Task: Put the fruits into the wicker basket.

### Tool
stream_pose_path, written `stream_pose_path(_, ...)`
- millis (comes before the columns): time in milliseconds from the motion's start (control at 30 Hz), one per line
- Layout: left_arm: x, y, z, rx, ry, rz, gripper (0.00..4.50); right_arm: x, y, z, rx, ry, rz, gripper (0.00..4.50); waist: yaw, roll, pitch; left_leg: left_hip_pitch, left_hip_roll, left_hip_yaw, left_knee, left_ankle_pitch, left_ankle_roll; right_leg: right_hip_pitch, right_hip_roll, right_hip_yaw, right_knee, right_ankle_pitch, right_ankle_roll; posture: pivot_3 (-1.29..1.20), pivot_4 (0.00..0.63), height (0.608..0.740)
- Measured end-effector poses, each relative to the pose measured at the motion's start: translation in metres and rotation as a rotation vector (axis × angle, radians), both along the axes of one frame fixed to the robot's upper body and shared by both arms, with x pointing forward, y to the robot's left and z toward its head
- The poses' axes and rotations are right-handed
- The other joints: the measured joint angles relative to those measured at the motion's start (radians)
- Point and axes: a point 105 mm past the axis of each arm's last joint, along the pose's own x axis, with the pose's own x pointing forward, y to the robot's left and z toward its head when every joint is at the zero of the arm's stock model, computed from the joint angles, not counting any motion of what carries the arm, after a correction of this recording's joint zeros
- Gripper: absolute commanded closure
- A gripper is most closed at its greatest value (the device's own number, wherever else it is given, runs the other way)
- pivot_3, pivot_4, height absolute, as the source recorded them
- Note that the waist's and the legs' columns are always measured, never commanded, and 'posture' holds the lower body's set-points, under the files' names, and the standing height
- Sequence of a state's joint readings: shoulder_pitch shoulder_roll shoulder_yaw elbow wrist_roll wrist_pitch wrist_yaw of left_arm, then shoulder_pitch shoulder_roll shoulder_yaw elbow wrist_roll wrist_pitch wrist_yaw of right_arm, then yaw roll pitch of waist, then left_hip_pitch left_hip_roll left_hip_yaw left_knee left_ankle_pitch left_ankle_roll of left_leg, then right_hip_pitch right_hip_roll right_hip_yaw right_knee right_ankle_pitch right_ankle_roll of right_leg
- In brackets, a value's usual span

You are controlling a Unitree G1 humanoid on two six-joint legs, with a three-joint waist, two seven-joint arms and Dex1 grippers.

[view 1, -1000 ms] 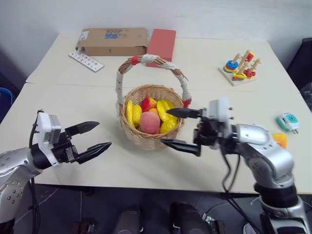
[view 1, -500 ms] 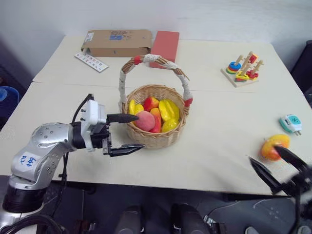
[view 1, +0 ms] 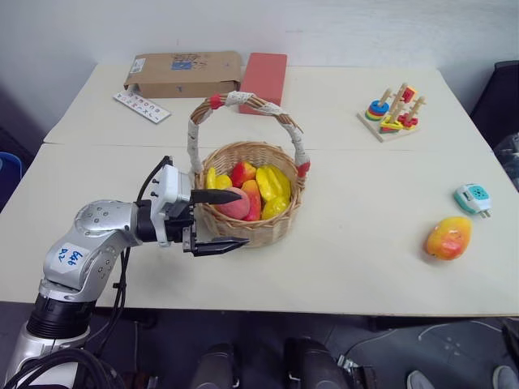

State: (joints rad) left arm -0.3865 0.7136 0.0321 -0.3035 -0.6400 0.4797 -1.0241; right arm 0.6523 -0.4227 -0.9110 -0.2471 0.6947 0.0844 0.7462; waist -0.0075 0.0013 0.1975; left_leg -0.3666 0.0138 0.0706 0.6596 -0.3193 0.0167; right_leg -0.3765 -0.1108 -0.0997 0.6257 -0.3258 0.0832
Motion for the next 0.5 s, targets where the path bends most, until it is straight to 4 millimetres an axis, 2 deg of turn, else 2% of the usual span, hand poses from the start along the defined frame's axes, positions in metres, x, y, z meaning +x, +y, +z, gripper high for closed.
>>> stream_pose_path(133,-0.001,0.001,0.0,-0.006,0.003,0.01,0.0,0.052,-0.005,0.033,0.128,0.047,0.03,0.03,0.009,0.0,0.0,-0.001,0.0,-0.001,0.0,0.001,0.001,0.0,0.0,-0.002,0.0,0.0,0.0,0.0,0.15,0.74)
stream_pose_path(200,-0.003,0.002,-0.001,-0.004,0.005,0.012,0.0,0.069,-0.006,0.042,0.153,0.096,0.036,0.03,0.014,0.0,0.0,-0.003,0.0,-0.002,0.0,0.001,0.001,0.0,0.0,-0.003,0.0,0.0,-0.001,0.0,0.15,0.74)
stream_pose_path(333,-0.007,0.006,0.001,-0.016,0.017,0.035,0.0,0.107,-0.017,0.041,0.216,0.255,-0.029,0.03,0.023,-0.001,0.0,-0.004,-0.001,-0.002,0.004,0.001,0.003,0.0,0.0,-0.004,0.0,0.0,0.0,0.0,0.15,0.74)
stream_pose_path(433,-0.009,0.009,0.008,-0.04,0.017,0.059,0.0,0.137,-0.015,0.034,0.269,0.34,-0.092,0.03,0.023,-0.001,0.0,-0.005,-0.002,-0.002,0.005,0.002,0.003,0.0,0.0,-0.004,0.0,0.0,0.0,0.0,0.15,0.74)
stream_pose_path(500,-0.01,0.01,0.01,-0.041,0.013,0.071,0.0,0.149,-0.008,0.029,0.268,0.408,-0.113,0.03,0.025,0.0,0.0,-0.005,-0.002,-0.002,0.005,0.003,0.003,0.0,0.0,-0.005,0.0,0.0,0.0,0.0,0.15,0.74)
